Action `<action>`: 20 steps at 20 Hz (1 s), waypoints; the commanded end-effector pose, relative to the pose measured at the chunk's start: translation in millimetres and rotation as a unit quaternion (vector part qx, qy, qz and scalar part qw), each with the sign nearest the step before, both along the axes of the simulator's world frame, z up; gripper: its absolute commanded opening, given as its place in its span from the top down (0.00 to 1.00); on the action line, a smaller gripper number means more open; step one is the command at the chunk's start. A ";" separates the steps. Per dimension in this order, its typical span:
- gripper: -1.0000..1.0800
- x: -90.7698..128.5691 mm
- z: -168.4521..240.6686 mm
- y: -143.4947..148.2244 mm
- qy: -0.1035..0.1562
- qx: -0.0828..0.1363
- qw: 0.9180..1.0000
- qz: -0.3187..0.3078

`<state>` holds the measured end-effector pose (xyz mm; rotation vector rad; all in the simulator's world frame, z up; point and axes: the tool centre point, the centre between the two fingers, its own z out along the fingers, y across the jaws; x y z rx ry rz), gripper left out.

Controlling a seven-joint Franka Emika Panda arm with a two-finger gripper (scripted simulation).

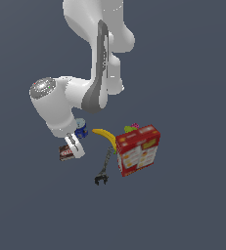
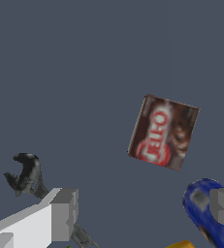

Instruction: Pick up a designated object from a clutter of objects.

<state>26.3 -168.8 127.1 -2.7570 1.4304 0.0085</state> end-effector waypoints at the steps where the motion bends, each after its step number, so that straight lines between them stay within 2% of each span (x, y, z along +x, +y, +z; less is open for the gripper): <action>1: 0.04 -3.8 -17.7 -15.3 0.002 -0.004 0.999 -0.043; 10: 0.04 -16.3 -55.8 -48.5 0.007 -0.014 0.991 -0.132; 20: 0.04 -18.7 -65.7 -52.5 0.009 -0.016 0.990 -0.142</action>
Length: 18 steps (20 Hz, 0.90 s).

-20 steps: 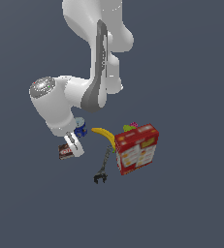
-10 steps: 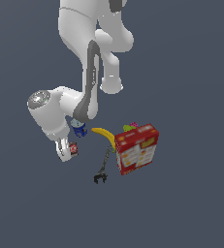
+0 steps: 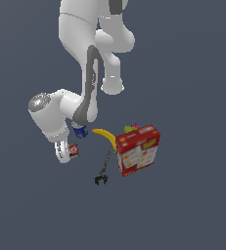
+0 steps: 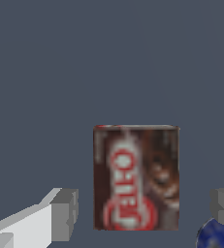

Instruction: Pick up a designated object from a clutter of objects.

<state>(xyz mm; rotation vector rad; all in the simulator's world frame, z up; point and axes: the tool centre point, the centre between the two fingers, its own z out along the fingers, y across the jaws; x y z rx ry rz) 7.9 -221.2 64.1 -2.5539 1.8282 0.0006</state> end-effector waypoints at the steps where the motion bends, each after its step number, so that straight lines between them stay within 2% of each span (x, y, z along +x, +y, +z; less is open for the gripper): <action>1: 0.04 -0.4 -5.8 0.2 0.000 0.000 1.000 0.000; 9: 0.04 -1.3 -41.5 -0.3 0.000 0.000 1.000 -0.003; 14: 0.04 -0.6 -48.6 -0.6 0.000 0.000 1.000 -0.003; 15: 1.00 -0.6 -48.6 -0.6 0.000 0.000 1.000 -0.003; 18: 1.00 -0.6 -48.6 -0.6 0.000 0.000 1.000 -0.003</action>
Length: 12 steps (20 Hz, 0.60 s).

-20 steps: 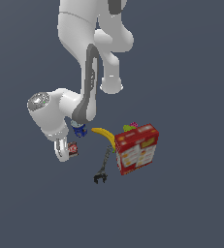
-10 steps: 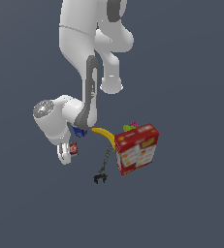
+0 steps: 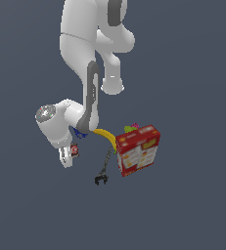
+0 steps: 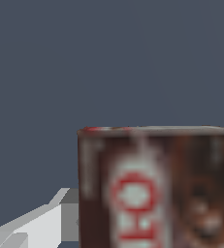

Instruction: Pick up a designated object from a clutter of objects.

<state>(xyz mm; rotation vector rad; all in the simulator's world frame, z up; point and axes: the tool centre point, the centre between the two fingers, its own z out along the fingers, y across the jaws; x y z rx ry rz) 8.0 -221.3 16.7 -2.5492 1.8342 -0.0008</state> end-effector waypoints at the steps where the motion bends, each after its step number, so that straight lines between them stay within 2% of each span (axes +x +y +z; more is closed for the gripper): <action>1: 1.00 -0.6 -1.1 -0.6 0.001 0.000 1.000 0.000; 12: 1.00 -1.8 5.1 1.6 0.000 0.000 1.000 0.000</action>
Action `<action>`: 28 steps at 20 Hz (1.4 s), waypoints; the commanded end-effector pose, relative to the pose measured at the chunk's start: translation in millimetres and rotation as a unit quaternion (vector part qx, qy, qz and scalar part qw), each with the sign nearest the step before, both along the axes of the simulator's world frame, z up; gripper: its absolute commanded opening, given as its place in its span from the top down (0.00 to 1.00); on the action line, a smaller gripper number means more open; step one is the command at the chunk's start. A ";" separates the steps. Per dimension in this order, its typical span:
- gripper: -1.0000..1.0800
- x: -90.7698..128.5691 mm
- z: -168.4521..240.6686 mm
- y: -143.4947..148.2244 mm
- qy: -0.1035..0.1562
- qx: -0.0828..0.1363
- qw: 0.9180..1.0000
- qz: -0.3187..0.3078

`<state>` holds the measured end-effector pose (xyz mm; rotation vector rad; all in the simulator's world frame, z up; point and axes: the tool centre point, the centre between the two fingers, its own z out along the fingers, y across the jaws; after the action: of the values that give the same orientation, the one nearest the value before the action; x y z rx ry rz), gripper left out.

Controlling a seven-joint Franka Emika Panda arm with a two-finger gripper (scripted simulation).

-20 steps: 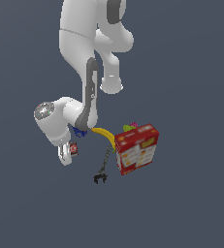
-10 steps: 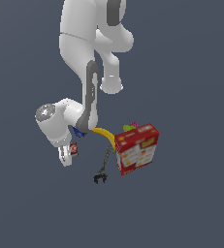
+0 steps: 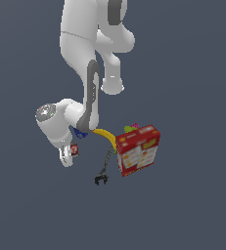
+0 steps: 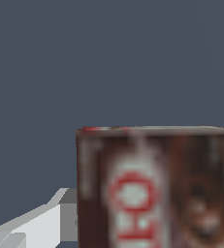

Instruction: Pick up a designated object from a clutter of objects.

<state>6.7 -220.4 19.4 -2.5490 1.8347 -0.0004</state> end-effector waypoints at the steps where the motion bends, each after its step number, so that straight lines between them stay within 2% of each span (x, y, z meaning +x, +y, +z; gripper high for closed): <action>1: 1.00 -1.3 4.6 1.4 0.000 0.000 1.000 0.000; 11: 1.00 -17.6 49.8 15.2 0.000 0.001 1.000 0.000; 28: 1.00 -64.9 184.9 54.3 0.000 0.001 1.000 -0.001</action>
<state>-53.5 -169.4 191.8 -2.5456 1.8353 0.0014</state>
